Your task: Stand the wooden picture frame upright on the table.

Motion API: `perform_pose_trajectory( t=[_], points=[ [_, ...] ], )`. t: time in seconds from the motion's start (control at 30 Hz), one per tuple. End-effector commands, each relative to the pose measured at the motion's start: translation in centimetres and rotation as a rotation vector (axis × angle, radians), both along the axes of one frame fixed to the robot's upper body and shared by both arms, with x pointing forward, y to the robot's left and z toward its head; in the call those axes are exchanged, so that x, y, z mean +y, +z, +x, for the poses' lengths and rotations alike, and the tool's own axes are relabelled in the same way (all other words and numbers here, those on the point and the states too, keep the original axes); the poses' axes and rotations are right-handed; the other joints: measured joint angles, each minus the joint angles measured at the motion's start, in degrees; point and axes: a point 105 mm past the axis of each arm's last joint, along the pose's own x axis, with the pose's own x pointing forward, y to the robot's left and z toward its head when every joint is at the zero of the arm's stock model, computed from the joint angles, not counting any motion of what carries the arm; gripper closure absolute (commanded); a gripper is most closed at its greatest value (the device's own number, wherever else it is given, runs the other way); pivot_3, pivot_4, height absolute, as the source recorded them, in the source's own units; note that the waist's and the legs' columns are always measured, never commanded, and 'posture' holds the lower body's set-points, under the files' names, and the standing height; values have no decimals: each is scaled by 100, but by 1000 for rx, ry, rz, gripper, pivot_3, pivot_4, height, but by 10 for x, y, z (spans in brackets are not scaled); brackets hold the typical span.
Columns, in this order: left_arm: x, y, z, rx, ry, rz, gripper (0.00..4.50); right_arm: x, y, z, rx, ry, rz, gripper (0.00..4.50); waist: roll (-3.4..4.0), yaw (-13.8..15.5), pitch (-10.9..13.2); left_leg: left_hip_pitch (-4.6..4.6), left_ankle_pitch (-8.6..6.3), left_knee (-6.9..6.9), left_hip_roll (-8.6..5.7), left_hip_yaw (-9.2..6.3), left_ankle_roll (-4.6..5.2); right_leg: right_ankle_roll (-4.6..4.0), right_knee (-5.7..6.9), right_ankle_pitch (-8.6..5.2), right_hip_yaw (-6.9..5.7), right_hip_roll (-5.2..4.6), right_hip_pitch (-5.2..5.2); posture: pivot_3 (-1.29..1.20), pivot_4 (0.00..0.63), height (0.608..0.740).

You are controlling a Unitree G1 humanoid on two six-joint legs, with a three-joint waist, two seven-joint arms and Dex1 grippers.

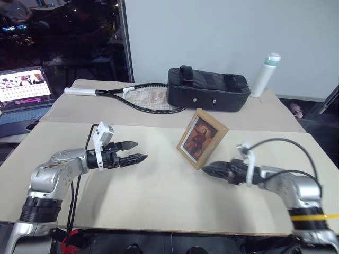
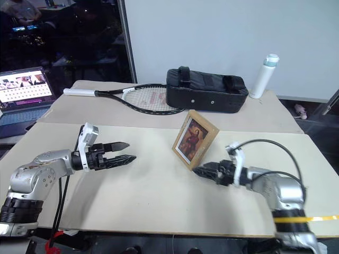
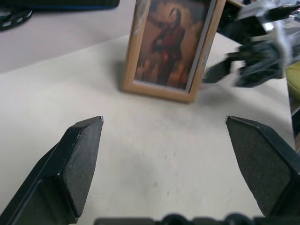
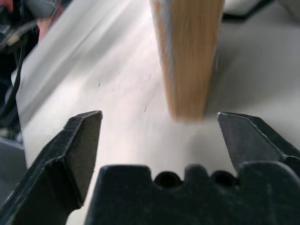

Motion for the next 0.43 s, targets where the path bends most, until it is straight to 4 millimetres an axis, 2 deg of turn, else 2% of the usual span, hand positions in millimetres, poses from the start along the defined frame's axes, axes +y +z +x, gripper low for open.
perform_pose_trajectory(
  t=[0.03, 0.1, 0.23, 0.43],
  points=[
    [10, -13, 3, -84, 120, 112, 0, -18, 9, -12, -233, -1, -213, 23, 0, -9, 0, 2, 0, 0, 0, 0, 0, -1, 0, 0, 0, 0, 0, 0, 150, 709],
    [12, -25, 6, -51, 168, 133, 0, -28, 6, -11, -306, -78, -290, 23, -1, -18, 0, 4, 0, 1, 1, 0, 0, 0, 1, -1, 0, 0, 0, 0, 150, 709],
    [11, -36, 7, -49, 211, 121, 0, -34, 10, -6, -422, -268, -252, 23, -1, -36, 0, 4, 0, 27, 1, 0, 0, 7, 4, 10, 0, 0, 4, 0, 150, 709],
    [1, -44, 2, -9, 172, 107, 0, -35, 6, -3, -464, -359, -261, 23, -1, -22, 0, 2, 0, 29, 1, -1, 0, 7, 2, 11, 0, -1, 5, 0, 150, 709]
  ],
)
